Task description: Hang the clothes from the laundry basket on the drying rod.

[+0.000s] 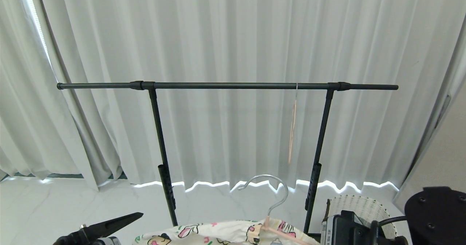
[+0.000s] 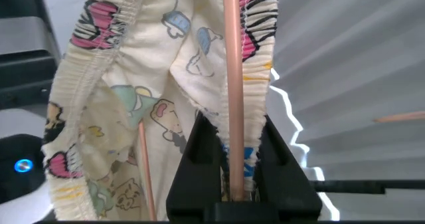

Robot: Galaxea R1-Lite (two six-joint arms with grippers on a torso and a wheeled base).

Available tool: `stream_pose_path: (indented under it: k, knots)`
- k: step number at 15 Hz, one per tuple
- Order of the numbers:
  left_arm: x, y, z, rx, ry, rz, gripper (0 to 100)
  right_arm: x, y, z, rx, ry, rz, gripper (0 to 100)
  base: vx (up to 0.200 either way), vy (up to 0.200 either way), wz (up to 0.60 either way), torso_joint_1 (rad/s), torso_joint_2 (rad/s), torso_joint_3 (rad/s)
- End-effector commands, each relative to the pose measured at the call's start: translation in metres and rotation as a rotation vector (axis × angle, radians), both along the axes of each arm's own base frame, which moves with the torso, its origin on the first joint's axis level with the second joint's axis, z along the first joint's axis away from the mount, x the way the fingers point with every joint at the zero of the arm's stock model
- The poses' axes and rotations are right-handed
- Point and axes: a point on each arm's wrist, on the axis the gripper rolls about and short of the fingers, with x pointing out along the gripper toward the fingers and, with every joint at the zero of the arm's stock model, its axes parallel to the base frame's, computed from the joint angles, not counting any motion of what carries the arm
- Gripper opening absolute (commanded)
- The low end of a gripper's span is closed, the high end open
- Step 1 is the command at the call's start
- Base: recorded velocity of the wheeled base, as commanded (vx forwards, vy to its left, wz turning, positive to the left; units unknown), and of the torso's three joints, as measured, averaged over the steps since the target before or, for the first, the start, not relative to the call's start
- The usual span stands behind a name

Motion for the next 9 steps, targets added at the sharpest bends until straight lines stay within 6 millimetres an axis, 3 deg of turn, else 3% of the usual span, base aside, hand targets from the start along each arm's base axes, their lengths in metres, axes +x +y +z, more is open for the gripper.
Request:
stream_pose_path:
  k: [1,5,9]
  knots:
    - [-0.007,0.018,-0.008,-0.013,-0.008,0.019,100,0.003,-0.009,0.005,0.023,-0.016,-0.028,0,0.0,0.0,0.0,0.0,0.0,0.0]
    - [-0.012,0.048,-0.031,-0.004,0.002,0.143,100,0.002,-0.014,0.011,0.047,-0.03,-0.018,0,0.0,0.0,0.0,0.0,0.0,0.0]
    - [-0.01,0.053,-0.038,-0.044,0.092,0.139,100,0.001,-0.015,0.016,0.055,-0.072,0.056,0,0.0,0.0,0.0,0.0,0.0,0.0]
